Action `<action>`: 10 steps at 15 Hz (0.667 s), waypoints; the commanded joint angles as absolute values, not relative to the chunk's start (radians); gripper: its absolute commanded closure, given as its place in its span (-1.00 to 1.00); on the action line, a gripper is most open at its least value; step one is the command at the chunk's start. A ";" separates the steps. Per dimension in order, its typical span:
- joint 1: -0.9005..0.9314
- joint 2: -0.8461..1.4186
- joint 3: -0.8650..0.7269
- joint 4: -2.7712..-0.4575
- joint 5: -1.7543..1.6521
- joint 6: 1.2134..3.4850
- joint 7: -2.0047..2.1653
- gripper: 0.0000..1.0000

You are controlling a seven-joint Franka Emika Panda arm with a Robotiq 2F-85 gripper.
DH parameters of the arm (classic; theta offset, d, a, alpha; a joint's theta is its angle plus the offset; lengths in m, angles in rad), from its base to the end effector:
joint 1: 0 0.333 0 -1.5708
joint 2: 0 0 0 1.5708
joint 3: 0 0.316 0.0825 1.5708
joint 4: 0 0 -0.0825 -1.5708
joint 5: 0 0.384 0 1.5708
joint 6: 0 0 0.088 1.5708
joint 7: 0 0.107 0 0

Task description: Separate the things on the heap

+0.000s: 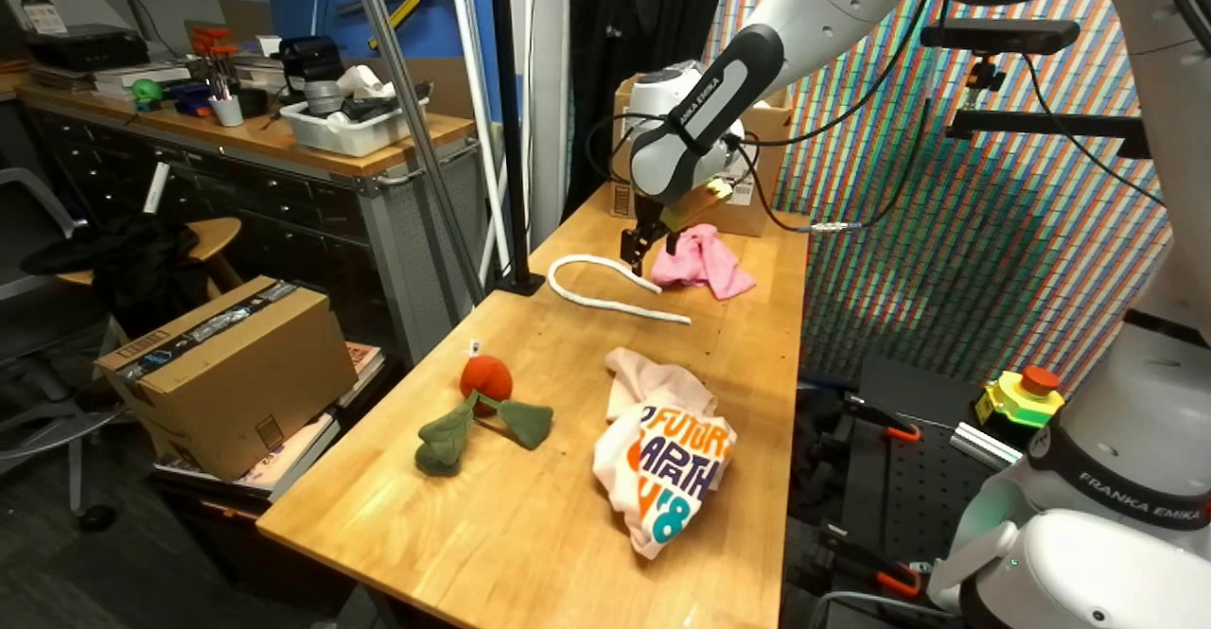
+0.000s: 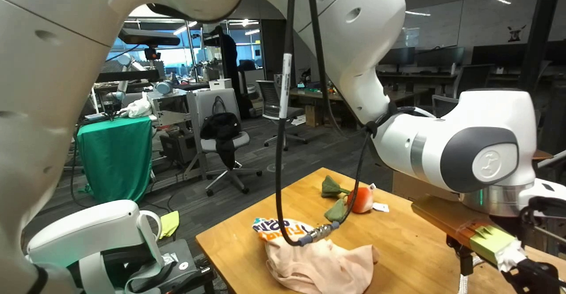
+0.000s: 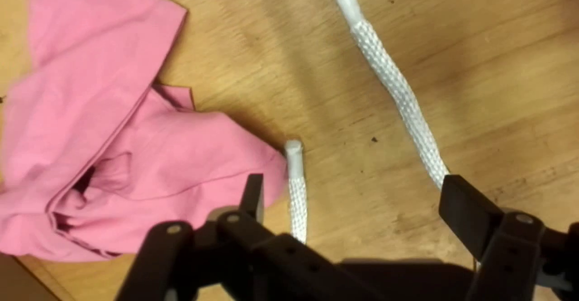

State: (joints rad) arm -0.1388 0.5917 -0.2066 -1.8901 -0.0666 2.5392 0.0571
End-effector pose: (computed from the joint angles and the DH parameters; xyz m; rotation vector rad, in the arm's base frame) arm 0.6055 -0.2097 0.2018 2.9440 -0.4609 0.0659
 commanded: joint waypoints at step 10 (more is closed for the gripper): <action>-0.308 0.522 -0.176 -1.852 0.143 2.520 0.048 -1.00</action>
